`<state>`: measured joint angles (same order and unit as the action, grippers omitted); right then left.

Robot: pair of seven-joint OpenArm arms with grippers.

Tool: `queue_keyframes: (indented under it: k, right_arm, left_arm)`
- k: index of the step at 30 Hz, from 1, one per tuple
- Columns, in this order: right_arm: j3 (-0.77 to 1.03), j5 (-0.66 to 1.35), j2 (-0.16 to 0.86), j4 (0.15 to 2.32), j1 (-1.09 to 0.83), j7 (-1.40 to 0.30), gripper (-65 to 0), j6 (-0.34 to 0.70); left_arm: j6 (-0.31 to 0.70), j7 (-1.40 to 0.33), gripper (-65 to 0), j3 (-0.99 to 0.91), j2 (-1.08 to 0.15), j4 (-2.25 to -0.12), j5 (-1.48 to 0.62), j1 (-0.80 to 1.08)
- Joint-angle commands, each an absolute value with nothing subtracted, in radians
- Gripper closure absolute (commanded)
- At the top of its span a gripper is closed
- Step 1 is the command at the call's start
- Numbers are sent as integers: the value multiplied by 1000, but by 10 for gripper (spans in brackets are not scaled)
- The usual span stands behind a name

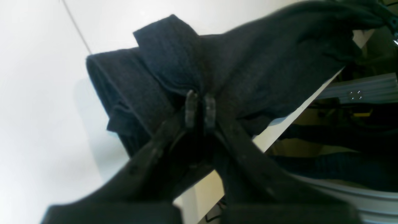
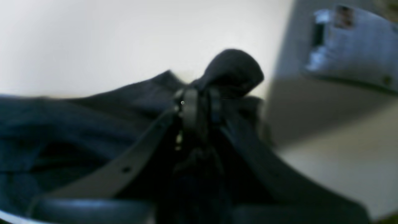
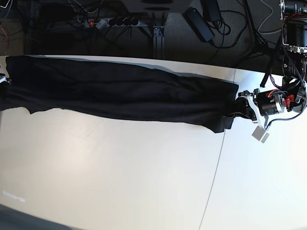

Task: Fold the T-shirt properly
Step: 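Lay the folded edge down and release the left gripper, then regrasp the shirt's end with the left gripper beside the right gripper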

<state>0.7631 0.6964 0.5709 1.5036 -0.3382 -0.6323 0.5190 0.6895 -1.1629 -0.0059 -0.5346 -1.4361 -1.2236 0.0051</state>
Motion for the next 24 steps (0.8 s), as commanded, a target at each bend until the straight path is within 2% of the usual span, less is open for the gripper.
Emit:
queue_keyframes:
  k: [1,2,9,10,12,13,14,17,22,24]
  right_arm:
    - [784,721,597,1519,-349,-611,0,566]
    - [788,726,597,1519,-362,-611,0,566]
    - [788,712,578,1501,-379,-629,0,565]
    - [788,711,578,1499,-379,-629,-68,565]
    - [788,712,579,1499,-380,-630,-277,564]
    - [788,713,579,1499,-379,-629,-351,564]
    - [788,716,579,1500,-379,-628,-384,563]
    - [794,719,579,1500,-379,-626,-386,561]
    - [806,762,579,1510,-368,-628,-386,561]
    - [806,768,579,1520,-354,-635,-386,561]
  left_arm:
    - [698,-1149,-19,-12,-552,-1452,-1245,-10]
    - [698,-1149,-26,-12,-552,-1452,-1246,-10]
    - [698,-1129,-219,-12,-552,-1452,-1245,13]
    - [698,-1130,-259,-12,-552,-1452,-1244,17]
    - [698,-1130,-338,-12,-552,-1452,-1234,20]
    - [698,-1128,-356,-12,-552,-1452,-1230,21]
    - [698,-1118,-357,-14,-552,-1452,-1216,21]
    - [698,-1060,-357,-47,-552,-1452,-1130,26]
    - [698,-1051,-357,-144,-552,-1452,-1120,27]
    - [698,-1044,-388,-148,-555,-1452,-1097,33]
